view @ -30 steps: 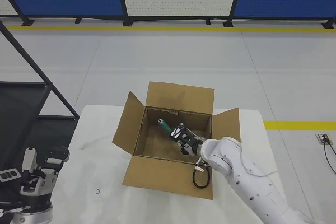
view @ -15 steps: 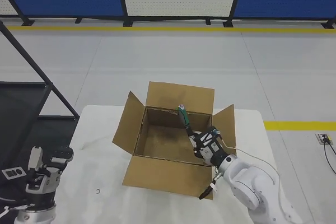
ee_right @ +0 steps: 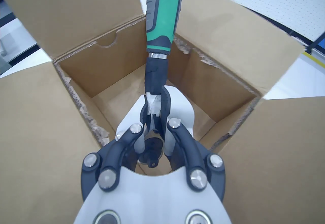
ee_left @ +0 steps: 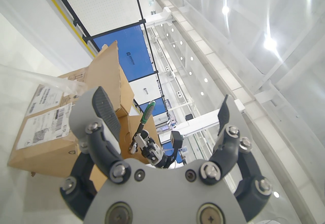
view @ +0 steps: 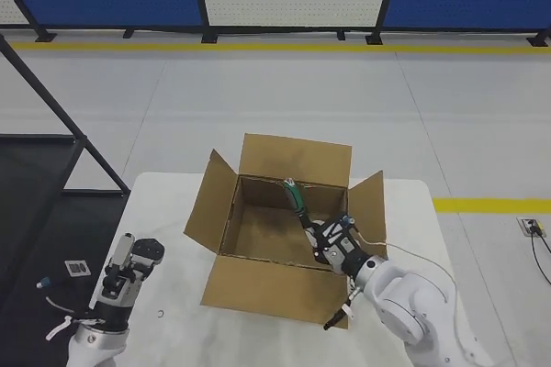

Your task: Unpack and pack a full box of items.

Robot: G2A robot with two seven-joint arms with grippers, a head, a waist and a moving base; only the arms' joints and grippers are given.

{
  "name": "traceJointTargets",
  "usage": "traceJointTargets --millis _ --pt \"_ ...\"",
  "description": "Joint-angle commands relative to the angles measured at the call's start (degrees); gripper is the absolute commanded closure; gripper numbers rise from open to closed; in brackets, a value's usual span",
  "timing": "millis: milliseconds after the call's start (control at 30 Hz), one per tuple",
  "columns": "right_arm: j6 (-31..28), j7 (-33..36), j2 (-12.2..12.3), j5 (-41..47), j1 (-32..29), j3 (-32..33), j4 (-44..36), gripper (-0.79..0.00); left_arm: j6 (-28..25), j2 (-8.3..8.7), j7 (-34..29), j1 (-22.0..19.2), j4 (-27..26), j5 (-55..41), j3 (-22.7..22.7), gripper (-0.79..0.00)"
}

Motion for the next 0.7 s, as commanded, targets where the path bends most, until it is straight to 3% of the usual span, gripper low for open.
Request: traceJointTargets --millis 0,167,433,667 --pt "0.48 -0.08 0.21 -0.75 -0.92 1.3 -2.95 0.0 0.11 -0.06 0.81 -0.17 0.33 1.32 1.13 -0.785" --pt "-0.12 -2.75 1.42 -1.84 -8.86 8.8 -14.17 0.0 -0.25 -0.16 2.32 0.35 0.56 3.52 2.61 -0.785" --pt "1.89 -9.63 2.75 -1.87 -28.8 28.16 -31.63 0.0 0.08 -0.3 4.27 0.42 0.98 5.2 4.43 -0.785" --pt "3.02 -15.93 2.3 5.55 -44.73 43.88 -31.99 0.0 0.89 -0.49 5.14 -0.83 1.02 8.07 8.14 -0.785"
